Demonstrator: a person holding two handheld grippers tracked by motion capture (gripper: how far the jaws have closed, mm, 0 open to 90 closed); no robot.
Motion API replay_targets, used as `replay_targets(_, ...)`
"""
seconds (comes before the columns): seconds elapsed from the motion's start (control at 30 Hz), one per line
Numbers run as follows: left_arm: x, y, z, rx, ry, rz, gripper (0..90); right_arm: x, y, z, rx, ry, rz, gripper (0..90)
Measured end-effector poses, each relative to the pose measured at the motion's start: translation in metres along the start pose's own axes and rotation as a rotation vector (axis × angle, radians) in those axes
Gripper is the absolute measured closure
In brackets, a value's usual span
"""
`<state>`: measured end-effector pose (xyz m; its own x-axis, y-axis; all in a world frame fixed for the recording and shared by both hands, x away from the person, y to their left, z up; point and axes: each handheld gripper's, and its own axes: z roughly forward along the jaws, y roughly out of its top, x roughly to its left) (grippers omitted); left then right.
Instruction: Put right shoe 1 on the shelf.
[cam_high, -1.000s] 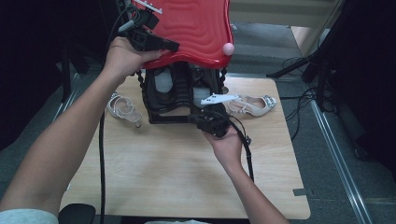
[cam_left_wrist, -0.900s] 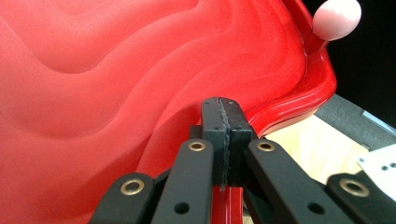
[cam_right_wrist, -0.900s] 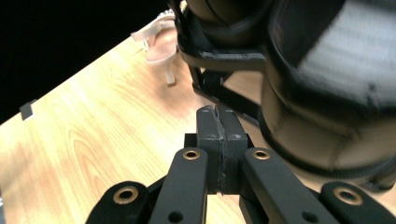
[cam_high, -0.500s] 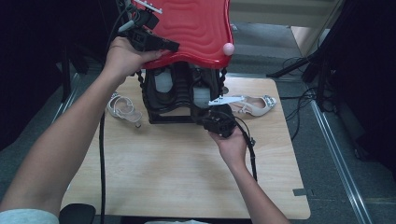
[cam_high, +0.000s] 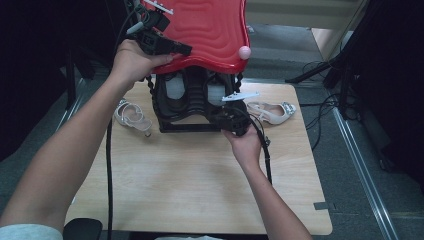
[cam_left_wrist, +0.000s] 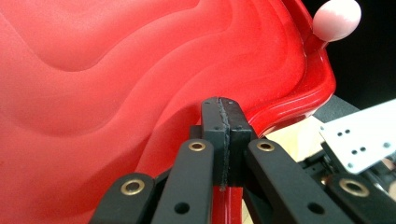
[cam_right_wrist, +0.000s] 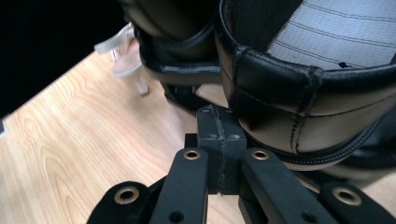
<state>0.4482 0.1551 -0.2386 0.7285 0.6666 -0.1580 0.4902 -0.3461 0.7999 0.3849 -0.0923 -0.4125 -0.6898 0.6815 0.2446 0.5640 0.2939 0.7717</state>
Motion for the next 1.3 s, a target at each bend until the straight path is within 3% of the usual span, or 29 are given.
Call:
replay_targets(0.27,0.000,0.000,0.000,-0.002,-0.002,0.000,90.0,-0.011,0.016,0.008,-0.030,-0.018,0.039,90.0)
replay_targets(0.37,0.000,-0.001,0.000,-0.004,0.000,-0.003,90.0,-0.015,0.018,0.012,-0.021,-0.054,0.062,90.0)
replay_targets(0.43,0.000,-0.001,0.000,-0.005,0.007,0.004,90.0,-0.018,0.015,0.013,-0.027,-0.031,0.090,90.0)
replay_targets(0.57,-0.001,-0.001,0.000,-0.015,0.016,0.008,89.8,-0.010,0.006,0.003,-0.057,-0.002,0.058,90.0)
replay_targets(0.7,0.000,0.001,-0.003,-0.018,-0.029,-0.042,76.9,-0.006,-0.002,-0.006,-0.050,0.015,0.051,89.9)
replay_targets(0.77,-0.003,0.001,-0.004,-0.006,-0.013,-0.034,67.5,-0.005,-0.007,-0.011,-0.059,0.028,0.065,86.8)
replay_targets(0.87,-0.007,-0.001,-0.012,-0.022,-0.026,-0.028,60.5,-0.004,-0.014,-0.015,-0.048,0.058,0.083,80.2)
replay_targets(0.93,-0.010,-0.004,-0.019,-0.038,-0.050,-0.045,57.0,-0.002,-0.020,-0.017,-0.055,0.048,0.062,73.2)
replay_targets(1.0,-0.015,-0.009,-0.027,-0.044,-0.077,-0.047,54.1,0.001,-0.028,-0.020,-0.071,0.024,0.051,68.1)
replay_targets(1.07,-0.019,-0.017,-0.031,-0.048,-0.097,-0.050,51.8,0.003,-0.035,-0.022,-0.086,0.037,0.056,66.4)
replay_targets(1.3,-0.026,-0.050,-0.034,-0.030,-0.130,-0.083,44.9,0.004,-0.059,-0.027,-0.046,0.069,0.077,65.8)
